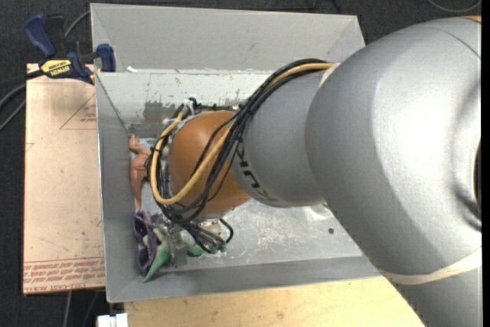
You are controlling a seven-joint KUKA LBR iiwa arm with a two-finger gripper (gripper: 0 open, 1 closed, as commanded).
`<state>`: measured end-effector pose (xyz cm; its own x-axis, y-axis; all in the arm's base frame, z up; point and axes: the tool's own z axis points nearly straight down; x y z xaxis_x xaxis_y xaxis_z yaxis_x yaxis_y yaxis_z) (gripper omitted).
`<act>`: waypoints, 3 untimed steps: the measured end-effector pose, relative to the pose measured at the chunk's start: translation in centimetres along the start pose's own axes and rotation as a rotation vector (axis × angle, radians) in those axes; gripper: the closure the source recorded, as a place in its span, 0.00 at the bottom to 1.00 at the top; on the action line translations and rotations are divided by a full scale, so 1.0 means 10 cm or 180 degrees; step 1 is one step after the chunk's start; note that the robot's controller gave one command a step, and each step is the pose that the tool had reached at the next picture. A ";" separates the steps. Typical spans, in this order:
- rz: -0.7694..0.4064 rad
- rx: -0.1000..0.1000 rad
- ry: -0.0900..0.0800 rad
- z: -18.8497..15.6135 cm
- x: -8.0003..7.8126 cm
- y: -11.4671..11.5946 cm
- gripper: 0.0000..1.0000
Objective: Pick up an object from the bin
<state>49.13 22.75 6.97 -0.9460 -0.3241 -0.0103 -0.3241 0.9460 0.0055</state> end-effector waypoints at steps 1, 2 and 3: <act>0.0000 0.0000 0.0000 0.00 0.00 0.00 1.00; 0.0044 0.0003 0.0014 -0.84 0.03 0.16 1.00; -0.0017 -0.0004 -0.0010 -0.43 -0.08 0.18 1.00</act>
Offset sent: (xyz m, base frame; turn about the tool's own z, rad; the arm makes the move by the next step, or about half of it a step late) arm -0.0113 0.0209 0.1269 0.0225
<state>49.30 24.67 11.31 -0.9442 -0.3292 -0.0136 -0.3293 0.9442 0.0066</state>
